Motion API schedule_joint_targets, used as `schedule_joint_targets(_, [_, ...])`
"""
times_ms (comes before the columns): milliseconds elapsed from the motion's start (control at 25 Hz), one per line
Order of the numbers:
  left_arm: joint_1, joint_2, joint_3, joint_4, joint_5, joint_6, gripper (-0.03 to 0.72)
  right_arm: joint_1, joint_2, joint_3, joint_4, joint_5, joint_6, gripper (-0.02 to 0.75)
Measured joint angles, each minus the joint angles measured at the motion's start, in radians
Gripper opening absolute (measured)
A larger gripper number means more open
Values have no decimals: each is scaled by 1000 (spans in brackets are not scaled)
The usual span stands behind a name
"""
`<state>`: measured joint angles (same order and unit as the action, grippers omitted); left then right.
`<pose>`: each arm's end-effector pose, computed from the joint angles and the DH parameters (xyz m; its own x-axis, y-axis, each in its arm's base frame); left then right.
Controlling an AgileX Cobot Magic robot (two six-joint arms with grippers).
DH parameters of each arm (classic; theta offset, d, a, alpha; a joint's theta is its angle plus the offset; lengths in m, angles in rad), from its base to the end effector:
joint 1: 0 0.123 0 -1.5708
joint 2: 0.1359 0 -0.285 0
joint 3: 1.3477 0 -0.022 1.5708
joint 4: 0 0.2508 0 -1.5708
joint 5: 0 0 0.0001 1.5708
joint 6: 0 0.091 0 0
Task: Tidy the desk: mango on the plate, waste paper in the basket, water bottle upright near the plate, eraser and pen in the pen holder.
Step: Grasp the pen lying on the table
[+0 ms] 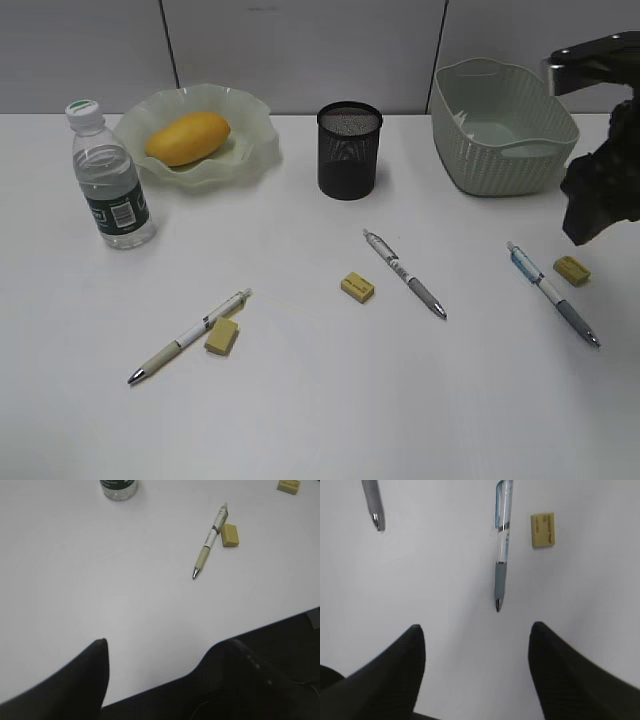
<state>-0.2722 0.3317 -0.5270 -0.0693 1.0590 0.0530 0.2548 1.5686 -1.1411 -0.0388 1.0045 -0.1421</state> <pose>0.0420 -0.0174 0.2788 -0.6683 0.2062 -0.7148 0.3227 0.9461 -0.0287 0.2931 0.0733 0.2538 -0.8908 -0.3996 -0.2163 -0.3945 0.9164 -0.0679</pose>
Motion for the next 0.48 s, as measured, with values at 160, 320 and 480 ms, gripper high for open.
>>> schedule_joint_targets(160, [0, 0, 0, 0, 0, 0, 537, -2, 95, -16, -2, -57, -23, 512])
schedule_joint_targets(320, [0, 0, 0, 0, 0, 0, 537, -32, 186, -19, 10, -120, -28, 490])
schedule_joint_targets(480, [0, 0, 0, 0, 0, 0, 537, -68, 258, -21, 24, -174, -45, 468])
